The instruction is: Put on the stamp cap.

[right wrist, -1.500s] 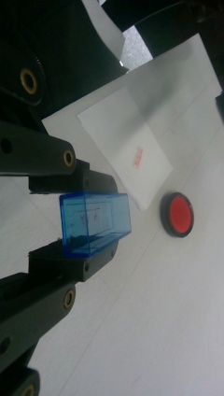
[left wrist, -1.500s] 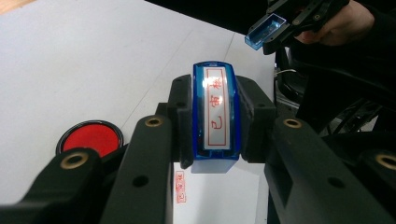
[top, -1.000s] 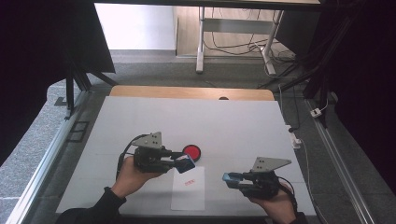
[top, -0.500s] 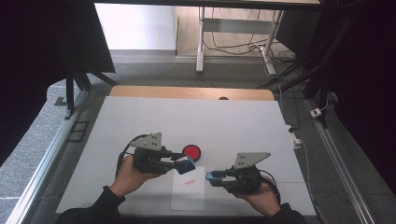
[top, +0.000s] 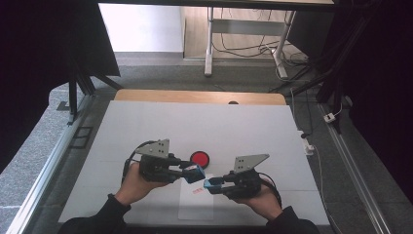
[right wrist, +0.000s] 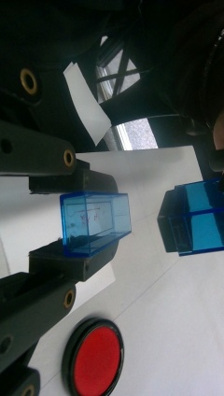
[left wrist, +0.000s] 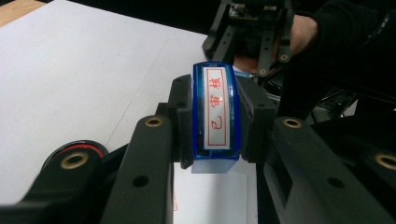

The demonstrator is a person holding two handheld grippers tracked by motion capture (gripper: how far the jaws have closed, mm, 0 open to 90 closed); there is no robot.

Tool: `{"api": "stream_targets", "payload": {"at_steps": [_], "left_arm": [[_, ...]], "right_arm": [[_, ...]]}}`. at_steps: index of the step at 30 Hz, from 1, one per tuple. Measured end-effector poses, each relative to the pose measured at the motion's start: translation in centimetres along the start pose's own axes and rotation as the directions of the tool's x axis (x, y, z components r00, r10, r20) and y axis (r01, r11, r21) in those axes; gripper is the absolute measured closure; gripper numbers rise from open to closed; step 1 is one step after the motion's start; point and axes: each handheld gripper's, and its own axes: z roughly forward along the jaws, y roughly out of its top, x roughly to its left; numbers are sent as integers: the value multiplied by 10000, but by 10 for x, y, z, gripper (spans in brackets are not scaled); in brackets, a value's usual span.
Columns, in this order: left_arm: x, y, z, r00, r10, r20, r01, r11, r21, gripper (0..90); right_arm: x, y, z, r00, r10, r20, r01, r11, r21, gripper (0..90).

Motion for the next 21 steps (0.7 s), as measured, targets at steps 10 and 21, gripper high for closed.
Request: {"api": "stream_targets", "payload": {"at_steps": [10, 21], "left_arm": [[-1, 1, 2, 9992, 296, 253, -295, 9996, -31, 702], [-4, 0, 3, 9958, 747, 521, -746, 9972, -42, 703]], "right_arm": [[-7, 6, 17, 9965, -213, -812, 210, 9998, -46, 684], [-7, 13, 29, 9906, -483, -1279, 480, 9988, -55, 684]]}}
